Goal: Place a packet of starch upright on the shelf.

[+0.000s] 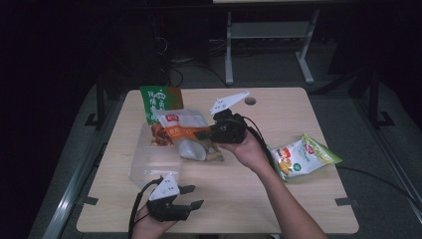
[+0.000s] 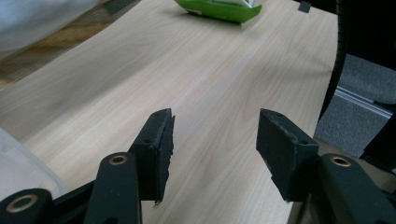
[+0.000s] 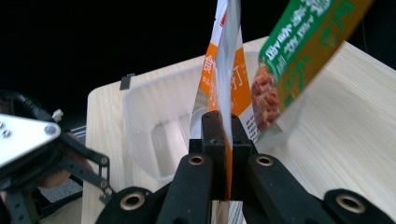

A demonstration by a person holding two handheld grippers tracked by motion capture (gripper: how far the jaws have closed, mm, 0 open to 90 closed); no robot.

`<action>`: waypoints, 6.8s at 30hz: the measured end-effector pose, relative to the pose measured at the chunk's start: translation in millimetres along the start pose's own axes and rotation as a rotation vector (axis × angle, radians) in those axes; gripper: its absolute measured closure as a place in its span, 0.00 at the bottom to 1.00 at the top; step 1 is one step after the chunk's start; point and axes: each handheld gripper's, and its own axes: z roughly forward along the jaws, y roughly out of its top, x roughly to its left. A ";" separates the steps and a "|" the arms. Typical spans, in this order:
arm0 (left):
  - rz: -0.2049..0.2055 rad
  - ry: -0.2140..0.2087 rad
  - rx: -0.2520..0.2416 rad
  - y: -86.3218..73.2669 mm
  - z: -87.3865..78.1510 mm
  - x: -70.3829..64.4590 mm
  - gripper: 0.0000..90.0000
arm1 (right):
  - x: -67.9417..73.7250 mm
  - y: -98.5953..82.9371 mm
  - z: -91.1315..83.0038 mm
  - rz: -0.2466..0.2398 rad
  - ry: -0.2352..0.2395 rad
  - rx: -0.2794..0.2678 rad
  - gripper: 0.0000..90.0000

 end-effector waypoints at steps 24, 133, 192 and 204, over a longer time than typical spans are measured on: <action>0.011 -0.010 0.040 -3.7 3.6 -2.1 0.44 | 3.3 32.1 78.2 -0.006 0.051 -0.004 1.00; 0.010 -0.016 0.065 -5.8 17.4 2.3 0.38 | -49.3 -99.6 -42.4 0.183 -0.041 0.018 0.52; 0.039 -0.012 0.069 -3.6 23.1 0.3 0.37 | -43.6 -266.9 -203.2 0.466 -0.461 0.135 0.49; 0.047 -0.012 0.077 -4.1 25.4 -2.7 0.37 | -64.7 -281.5 -206.4 0.565 -0.470 0.097 0.40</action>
